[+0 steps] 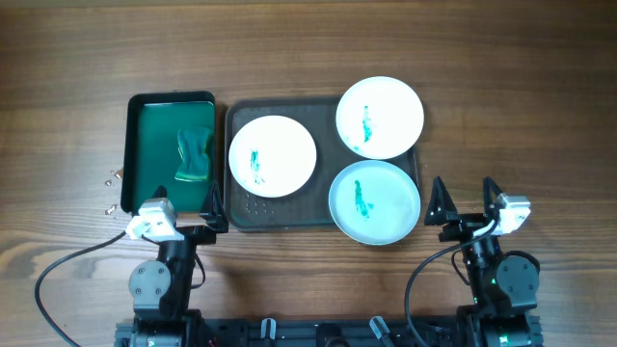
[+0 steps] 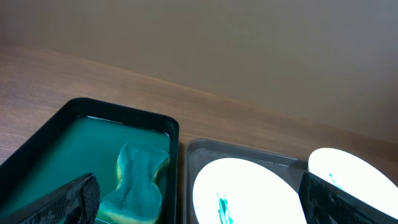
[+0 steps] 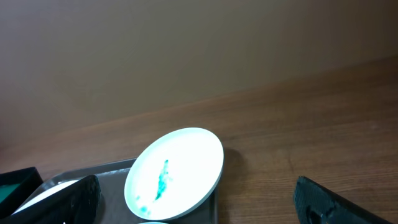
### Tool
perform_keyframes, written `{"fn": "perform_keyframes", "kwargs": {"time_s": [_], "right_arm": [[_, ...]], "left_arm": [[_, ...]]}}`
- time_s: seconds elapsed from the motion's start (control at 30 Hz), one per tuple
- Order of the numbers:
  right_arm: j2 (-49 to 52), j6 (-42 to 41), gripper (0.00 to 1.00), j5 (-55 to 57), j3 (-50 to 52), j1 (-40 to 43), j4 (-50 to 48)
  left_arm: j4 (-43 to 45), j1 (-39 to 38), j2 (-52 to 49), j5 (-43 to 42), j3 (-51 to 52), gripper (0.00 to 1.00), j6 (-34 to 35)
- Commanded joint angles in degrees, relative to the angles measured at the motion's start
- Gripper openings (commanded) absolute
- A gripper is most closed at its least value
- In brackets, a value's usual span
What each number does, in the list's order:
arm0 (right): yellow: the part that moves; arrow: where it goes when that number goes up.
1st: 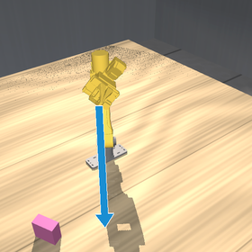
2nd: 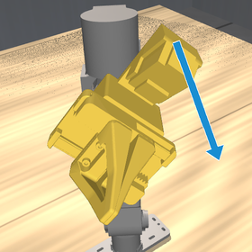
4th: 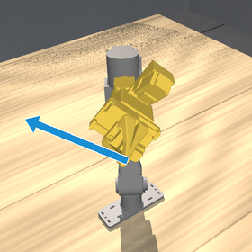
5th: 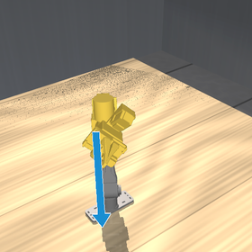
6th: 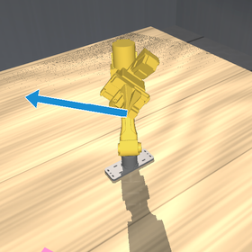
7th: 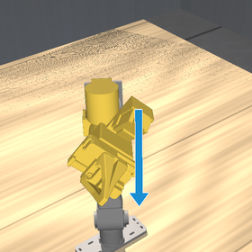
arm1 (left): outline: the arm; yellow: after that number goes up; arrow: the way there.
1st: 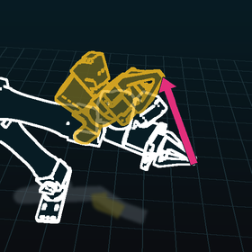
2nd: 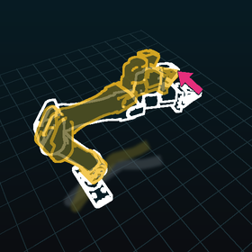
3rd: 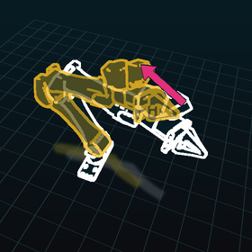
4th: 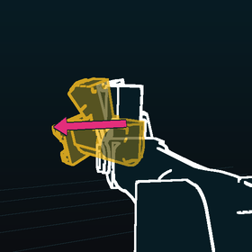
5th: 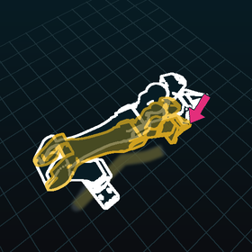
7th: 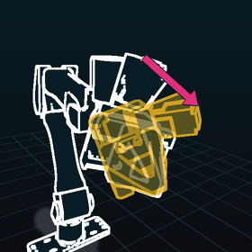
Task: Clean dirty plates on tray and stack at the side
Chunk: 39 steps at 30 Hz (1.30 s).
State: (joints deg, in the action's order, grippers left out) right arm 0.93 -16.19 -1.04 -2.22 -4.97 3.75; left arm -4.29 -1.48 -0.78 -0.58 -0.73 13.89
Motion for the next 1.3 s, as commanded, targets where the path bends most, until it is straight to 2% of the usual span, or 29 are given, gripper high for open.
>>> {"fn": "perform_keyframes", "kwargs": {"time_s": [0.0,0.3,0.47,0.63,0.7,0.77,0.9,1.1,1.17,1.27], "right_arm": [[-0.24,1.01,1.00,-0.20,0.22,-0.33,-0.28],[0.33,0.98,1.00,-1.38,0.22,-0.33,-0.26],[0.42,1.31,1.00,-1.38,0.22,-0.33,-0.24],[0.42,9.66,1.00,-1.62,-0.09,-0.33,-0.46],[0.42,10.03,1.00,-1.68,-1.57,-0.33,-0.37],[0.46,10.03,1.00,-2.67,-3.50,-0.33,-0.52],[2.51,9.94,1.00,-6.34,-7.54,-0.33,-0.17],[13.68,9.77,1.00,-10.34,-16.28,-0.33,0.22],[20.22,9.88,1.00,-13.20,-22.18,-0.33,3.04],[31.89,10.27,0.99,-15.19,-33.99,-0.33,12.85]], "left_arm": [[-0.02,0.26,0.50,-0.92,0.39,1.00,0.28],[0.02,0.26,0.50,-1.14,0.39,1.00,0.94],[0.02,0.26,0.50,-1.11,0.39,1.00,5.05],[0.02,0.26,-0.07,-0.68,0.39,1.00,4.33],[0.00,0.26,-0.96,-0.70,0.09,1.00,4.33],[-0.04,0.26,-2.67,-0.70,-1.66,1.00,1.40],[-2.36,0.26,-9.57,-0.74,-9.18,1.00,-4.48],[-15.47,0.26,-27.43,-0.92,-28.15,1.00,-8.44],[-21.33,0.26,-34.40,-0.92,-36.22,1.00,-9.27],[-32.98,0.26,-46.14,-2.54,-49.92,1.00,-11.91]]}}
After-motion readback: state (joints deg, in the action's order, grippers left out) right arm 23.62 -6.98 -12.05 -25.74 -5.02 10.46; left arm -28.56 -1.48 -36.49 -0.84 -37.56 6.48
